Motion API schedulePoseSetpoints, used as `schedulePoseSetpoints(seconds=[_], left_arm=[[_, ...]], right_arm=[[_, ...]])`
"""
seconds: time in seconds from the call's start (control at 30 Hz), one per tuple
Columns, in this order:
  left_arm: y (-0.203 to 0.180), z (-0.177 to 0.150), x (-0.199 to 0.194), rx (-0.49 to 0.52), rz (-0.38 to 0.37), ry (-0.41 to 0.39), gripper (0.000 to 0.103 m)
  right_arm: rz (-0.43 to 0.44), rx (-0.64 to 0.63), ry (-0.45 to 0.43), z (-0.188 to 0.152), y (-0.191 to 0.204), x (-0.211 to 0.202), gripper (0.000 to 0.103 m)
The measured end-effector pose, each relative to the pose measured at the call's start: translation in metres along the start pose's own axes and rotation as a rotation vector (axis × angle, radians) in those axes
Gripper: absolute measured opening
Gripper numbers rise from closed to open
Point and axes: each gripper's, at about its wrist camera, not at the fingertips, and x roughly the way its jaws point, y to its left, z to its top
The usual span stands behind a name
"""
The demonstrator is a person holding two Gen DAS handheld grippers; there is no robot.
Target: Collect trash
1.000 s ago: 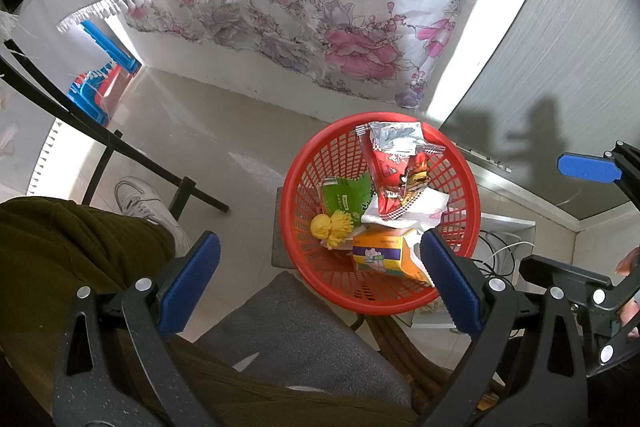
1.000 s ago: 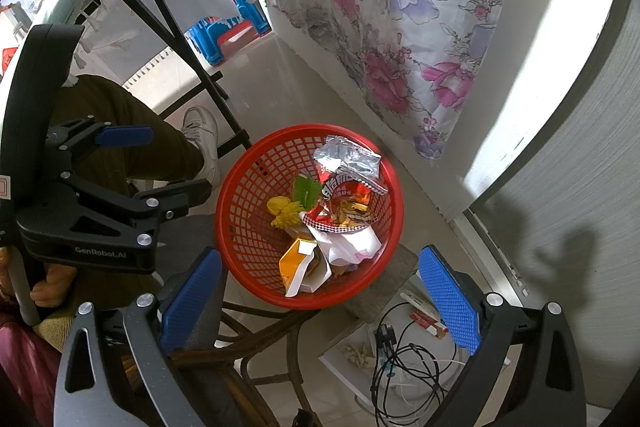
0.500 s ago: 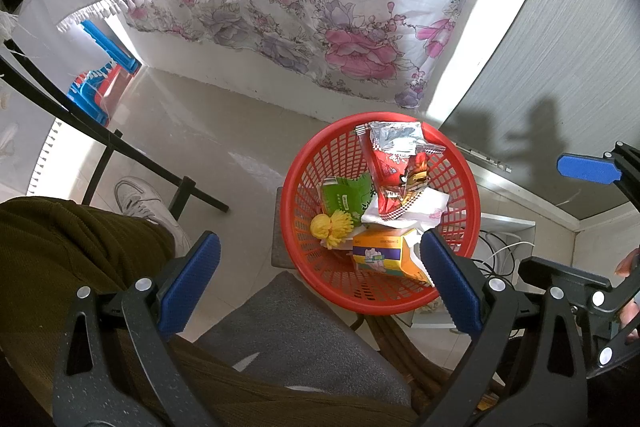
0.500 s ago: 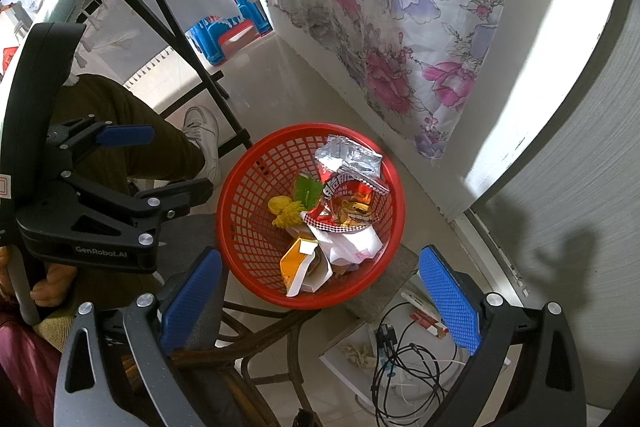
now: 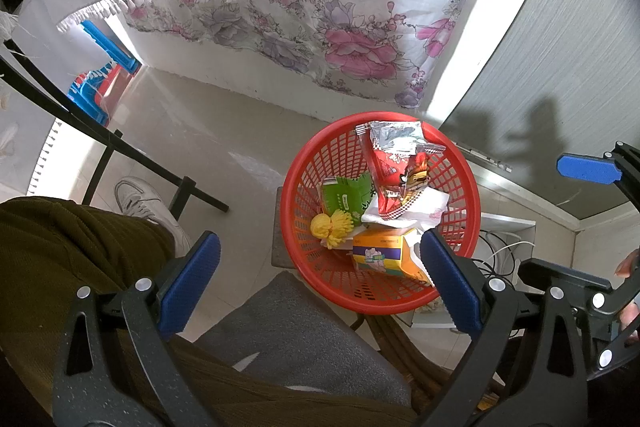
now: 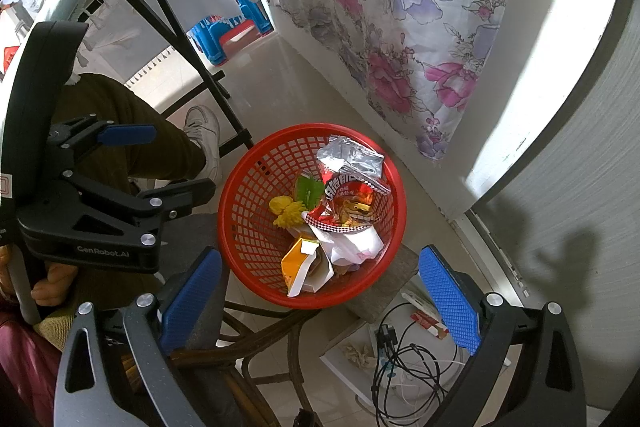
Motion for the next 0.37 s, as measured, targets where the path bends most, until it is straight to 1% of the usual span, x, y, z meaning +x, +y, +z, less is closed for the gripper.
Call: schedulePoseSetpoints(seconds=[0.1, 0.2, 0.37], left_arm=[[-0.0006, -0.0003, -0.0001, 0.005, 0.002, -0.001, 0.096], [-0.0022, -0.0023, -0.0004, 0.012, 0.023, -0.008, 0.096], [-0.0032, -0.0040, -0.0007, 0.018, 0.018, -0.013, 0.096]], right_arm=[[0.001, 0.000, 0.000, -0.0001, -0.0020, -0.0001, 0.097], [0.002, 0.002, 0.002, -0.0003, -0.0007, 0.0001, 0.097], [0.002, 0.002, 0.001, -0.0001, -0.0006, 0.0003, 0.097]])
